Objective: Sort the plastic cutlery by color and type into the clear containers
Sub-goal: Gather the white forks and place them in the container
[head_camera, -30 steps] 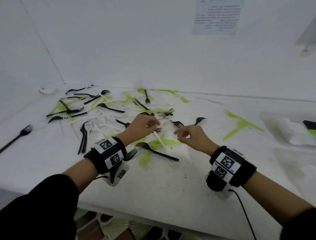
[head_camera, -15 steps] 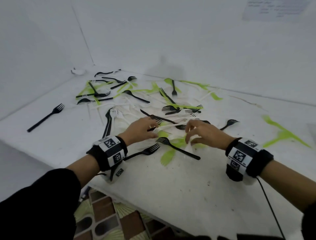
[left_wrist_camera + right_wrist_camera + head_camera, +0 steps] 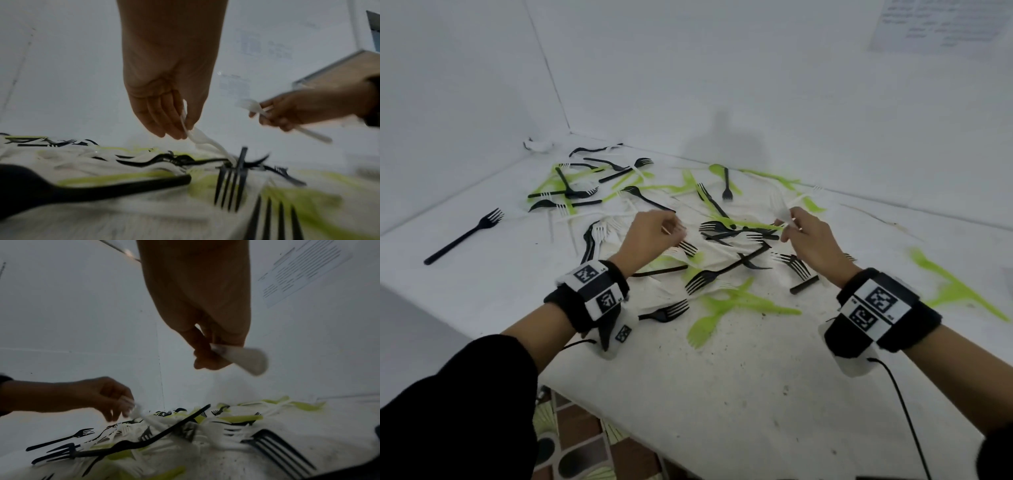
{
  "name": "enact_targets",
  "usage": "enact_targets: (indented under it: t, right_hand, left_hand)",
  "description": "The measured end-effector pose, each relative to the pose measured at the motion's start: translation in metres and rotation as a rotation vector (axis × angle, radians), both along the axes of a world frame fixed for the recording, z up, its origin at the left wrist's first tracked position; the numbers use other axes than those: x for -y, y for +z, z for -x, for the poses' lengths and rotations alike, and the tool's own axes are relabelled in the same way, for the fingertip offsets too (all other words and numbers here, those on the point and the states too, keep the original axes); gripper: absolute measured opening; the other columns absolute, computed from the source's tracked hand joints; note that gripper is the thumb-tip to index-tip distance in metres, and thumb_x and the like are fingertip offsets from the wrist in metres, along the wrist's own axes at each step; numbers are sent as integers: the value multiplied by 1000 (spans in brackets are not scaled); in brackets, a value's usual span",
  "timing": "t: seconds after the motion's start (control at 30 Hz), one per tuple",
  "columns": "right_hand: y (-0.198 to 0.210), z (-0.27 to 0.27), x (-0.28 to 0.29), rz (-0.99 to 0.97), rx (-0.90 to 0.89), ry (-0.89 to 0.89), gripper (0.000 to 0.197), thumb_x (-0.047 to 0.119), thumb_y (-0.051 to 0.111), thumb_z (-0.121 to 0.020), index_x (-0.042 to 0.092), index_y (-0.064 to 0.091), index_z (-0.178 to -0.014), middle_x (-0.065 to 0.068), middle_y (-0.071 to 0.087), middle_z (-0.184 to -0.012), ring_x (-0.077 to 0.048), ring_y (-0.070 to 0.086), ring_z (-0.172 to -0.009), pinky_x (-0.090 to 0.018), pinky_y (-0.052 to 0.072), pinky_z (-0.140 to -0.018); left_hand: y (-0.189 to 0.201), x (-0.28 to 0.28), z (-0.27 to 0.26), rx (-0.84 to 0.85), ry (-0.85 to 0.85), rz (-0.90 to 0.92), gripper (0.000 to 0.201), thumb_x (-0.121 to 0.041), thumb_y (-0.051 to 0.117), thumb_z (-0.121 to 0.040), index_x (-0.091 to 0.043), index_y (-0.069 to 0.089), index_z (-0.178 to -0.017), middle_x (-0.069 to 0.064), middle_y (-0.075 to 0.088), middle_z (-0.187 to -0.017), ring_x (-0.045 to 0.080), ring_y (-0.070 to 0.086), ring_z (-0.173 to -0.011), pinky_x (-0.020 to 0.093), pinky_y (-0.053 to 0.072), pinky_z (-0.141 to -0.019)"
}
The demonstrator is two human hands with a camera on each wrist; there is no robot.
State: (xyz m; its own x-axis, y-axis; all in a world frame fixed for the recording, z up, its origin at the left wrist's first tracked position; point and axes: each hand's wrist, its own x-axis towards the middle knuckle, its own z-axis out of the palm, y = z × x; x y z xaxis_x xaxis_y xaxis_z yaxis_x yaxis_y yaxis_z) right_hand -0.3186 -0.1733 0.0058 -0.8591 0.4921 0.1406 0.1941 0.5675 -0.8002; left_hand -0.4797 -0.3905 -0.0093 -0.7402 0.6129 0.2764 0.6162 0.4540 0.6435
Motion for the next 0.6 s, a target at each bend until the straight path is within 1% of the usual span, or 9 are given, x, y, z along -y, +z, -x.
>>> enact_targets:
  t: [0.03, 0.1, 0.17, 0.23, 0.3, 0.37, 0.43, 0.5, 0.6]
  right_hand:
    - [-1, 3, 5, -35, 14, 8, 17, 5, 45, -91, -9, 53, -97, -9, 55, -81, -11, 44, -60, -19, 31, -52]
    - [-4, 12, 19, -123, 49, 74, 26, 15, 51, -93, -10, 52, -87, -16, 51, -80, -19, 42, -69, -22, 27, -55]
    - [-7, 24, 35, -182, 70, 171, 29, 18, 57, -91, -6, 53, -76, -16, 51, -71, -24, 43, -68, -20, 29, -56]
    - [-11, 40, 49, -232, 130, 252, 35, 20, 61, -88, 3, 46, -61, -8, 43, -57, -22, 39, -59, -21, 26, -52]
    - [-15, 58, 64, -288, 189, 321, 42, 20, 64, -85, 10, 37, -55, 1, 33, -53, -14, 33, -54, -20, 27, -49]
    - [-21, 75, 78, -349, 269, 362, 35, 22, 66, -83, 11, 45, -58, -2, 49, -61, -17, 47, -62, -19, 28, -51]
    - [-27, 91, 88, -431, 330, 365, 20, 25, 67, -80, 10, 56, -73, -11, 63, -87, -26, 58, -88, -28, 35, -64]
    - [-28, 101, 95, -485, 394, 348, 23, 29, 66, -81, 12, 63, -97, -11, 62, -106, -27, 55, -105, -31, 38, -74]
    - [-27, 111, 98, -528, 432, 306, 25, 28, 61, -84, 15, 67, -105, -5, 61, -111, -23, 55, -108, -30, 41, -77]
  left_hand:
    - [6, -1, 2, 54, 25, -85, 9, -14, 70, -82, -5, 67, -81, -3, 64, -65, -8, 57, -54, 5, 42, -58]
    - [16, -3, 10, 152, 69, -239, 11, -18, 68, -84, -9, 64, -78, -5, 60, -66, -6, 56, -53, 12, 47, -61]
    - [26, -3, 19, 226, 108, -387, 16, -22, 65, -87, -17, 58, -74, -4, 59, -72, 3, 58, -65, 29, 52, -72]
    - [37, -1, 29, 254, 105, -533, 18, -24, 59, -91, -21, 50, -77, -2, 59, -81, 14, 63, -78, 37, 52, -77]
    - [51, 4, 39, 237, 44, -651, 16, -20, 49, -97, -19, 43, -82, 2, 59, -83, 14, 67, -75, 33, 52, -72]
    - [63, 13, 50, 219, -55, -705, 14, -16, 43, -99, -16, 39, -86, 6, 58, -76, 13, 65, -60, 29, 54, -63]
    - [70, 22, 63, 160, -76, -623, 11, -17, 43, -99, -14, 38, -90, 3, 55, -71, 11, 58, -50, 29, 53, -54]
    - [69, 33, 77, 130, -55, -490, 10, -18, 44, -99, -12, 39, -94, 0, 50, -69, 7, 48, -44, 25, 45, -44]
    - [52, 53, 106, 58, -74, -181, 8, -19, 49, -97, -12, 44, -96, 0, 49, -71, 8, 42, -54, 17, 34, -47]
